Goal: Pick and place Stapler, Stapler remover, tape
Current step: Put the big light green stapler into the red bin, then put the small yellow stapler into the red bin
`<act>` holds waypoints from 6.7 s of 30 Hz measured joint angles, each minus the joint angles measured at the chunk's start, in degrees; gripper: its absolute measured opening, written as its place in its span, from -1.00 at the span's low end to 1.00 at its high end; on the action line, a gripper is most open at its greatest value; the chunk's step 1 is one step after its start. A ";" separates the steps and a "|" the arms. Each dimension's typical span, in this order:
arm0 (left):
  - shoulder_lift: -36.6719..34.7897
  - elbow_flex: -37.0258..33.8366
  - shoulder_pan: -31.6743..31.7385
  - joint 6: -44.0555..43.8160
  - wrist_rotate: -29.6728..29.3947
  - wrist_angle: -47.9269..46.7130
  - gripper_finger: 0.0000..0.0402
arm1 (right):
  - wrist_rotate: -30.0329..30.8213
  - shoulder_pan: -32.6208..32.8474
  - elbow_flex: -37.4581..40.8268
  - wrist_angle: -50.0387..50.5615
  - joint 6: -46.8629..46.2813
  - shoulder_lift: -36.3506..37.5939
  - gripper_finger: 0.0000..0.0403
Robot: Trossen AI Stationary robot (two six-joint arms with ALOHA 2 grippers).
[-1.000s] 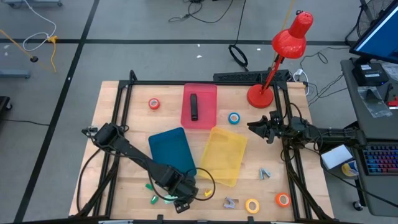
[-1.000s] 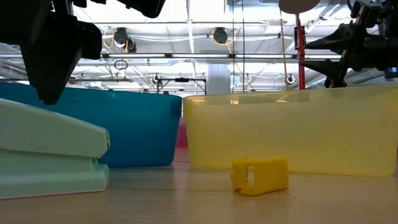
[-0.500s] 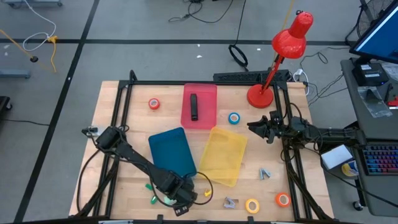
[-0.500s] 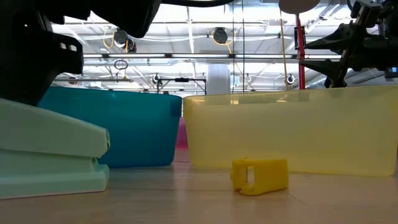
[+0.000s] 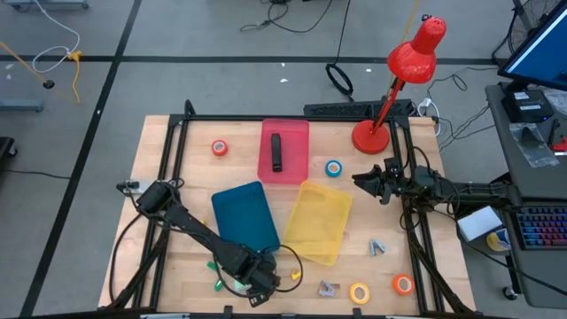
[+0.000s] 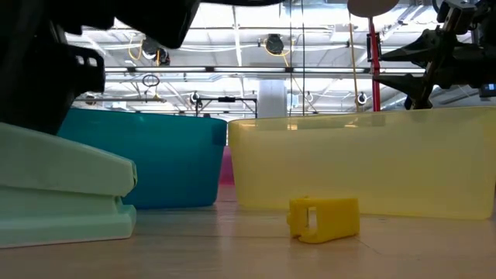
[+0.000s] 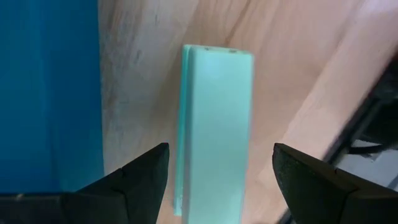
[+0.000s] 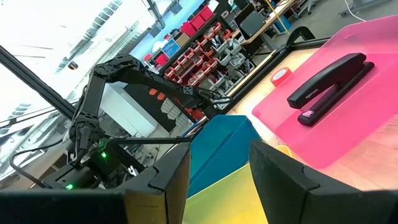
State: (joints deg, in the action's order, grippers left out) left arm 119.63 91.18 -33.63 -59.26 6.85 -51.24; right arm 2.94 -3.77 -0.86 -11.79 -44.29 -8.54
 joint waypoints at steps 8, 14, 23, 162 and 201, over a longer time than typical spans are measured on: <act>2.65 0.15 -0.01 0.02 1.64 0.47 0.41 | 0.00 0.01 0.00 0.00 -0.02 -0.01 -0.22; 2.74 0.11 0.00 0.15 2.36 0.45 0.31 | 0.00 0.00 0.00 0.02 -0.02 0.00 -0.22; 2.68 -0.09 0.52 -0.06 3.60 0.53 -0.38 | 0.00 0.01 0.00 0.02 0.00 0.00 -0.22; 0.55 -0.04 53.77 -3.87 -12.29 18.56 -0.38 | 0.26 0.00 0.00 -5.94 13.51 -0.52 -0.22; -11.90 -0.07 54.46 10.28 0.16 17.52 0.04 | 0.00 0.00 0.00 -5.54 10.92 -0.50 -0.22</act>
State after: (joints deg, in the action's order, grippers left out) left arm 107.73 91.11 20.83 -48.98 7.01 -33.72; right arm 2.94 -3.77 -0.86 -17.33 -33.37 -9.04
